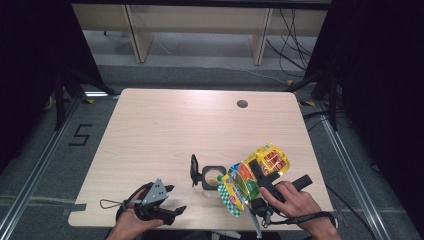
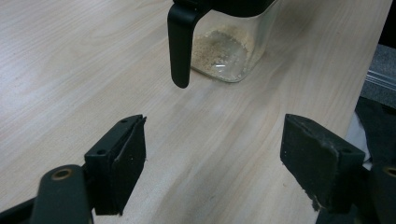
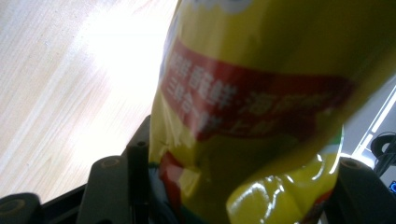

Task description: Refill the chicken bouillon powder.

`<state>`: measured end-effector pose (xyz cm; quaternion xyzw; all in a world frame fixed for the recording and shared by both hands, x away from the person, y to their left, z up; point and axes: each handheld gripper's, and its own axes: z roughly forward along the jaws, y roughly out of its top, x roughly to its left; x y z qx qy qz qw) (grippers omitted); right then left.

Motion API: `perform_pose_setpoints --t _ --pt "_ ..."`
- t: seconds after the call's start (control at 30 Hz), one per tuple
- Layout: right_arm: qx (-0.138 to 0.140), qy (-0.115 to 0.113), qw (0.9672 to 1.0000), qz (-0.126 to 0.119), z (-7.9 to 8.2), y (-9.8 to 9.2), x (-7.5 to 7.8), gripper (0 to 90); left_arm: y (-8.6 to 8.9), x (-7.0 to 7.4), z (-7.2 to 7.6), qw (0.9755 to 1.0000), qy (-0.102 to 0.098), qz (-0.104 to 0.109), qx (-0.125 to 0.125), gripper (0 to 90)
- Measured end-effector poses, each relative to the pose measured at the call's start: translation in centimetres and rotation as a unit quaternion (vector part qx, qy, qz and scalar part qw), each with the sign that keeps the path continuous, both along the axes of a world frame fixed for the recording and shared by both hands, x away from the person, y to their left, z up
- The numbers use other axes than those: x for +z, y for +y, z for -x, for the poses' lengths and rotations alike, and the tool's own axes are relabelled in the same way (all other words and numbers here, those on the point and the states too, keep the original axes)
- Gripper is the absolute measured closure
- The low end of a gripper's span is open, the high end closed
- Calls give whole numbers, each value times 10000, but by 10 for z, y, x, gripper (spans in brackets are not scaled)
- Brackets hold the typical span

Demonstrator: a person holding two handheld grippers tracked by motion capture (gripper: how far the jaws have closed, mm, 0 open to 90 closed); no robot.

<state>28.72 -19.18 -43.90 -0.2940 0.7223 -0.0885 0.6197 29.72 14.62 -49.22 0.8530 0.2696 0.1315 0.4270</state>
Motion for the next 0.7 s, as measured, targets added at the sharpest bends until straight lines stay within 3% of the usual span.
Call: perform_pose_setpoints --t 0.33,0.43,0.57,0.67,0.7 --pt "-2 -71 9999 94 1 1 1 421 -1 -1 1 10000 57 33 19 221" --pt "5 -66 9999 96 1 2 1 421 1 0 -2 9999 -50 -133 -77 221" --pt "21 -81 9999 128 1 2 2 421 1 0 -2 9999 -62 -122 -73 221" --pt "25 -62 9999 122 1 2 2 421 0 -1 0 10000 25 67 40 221" --pt "22 -64 9999 116 1 2 2 421 0 -1 -1 10000 7 -12 21 221"
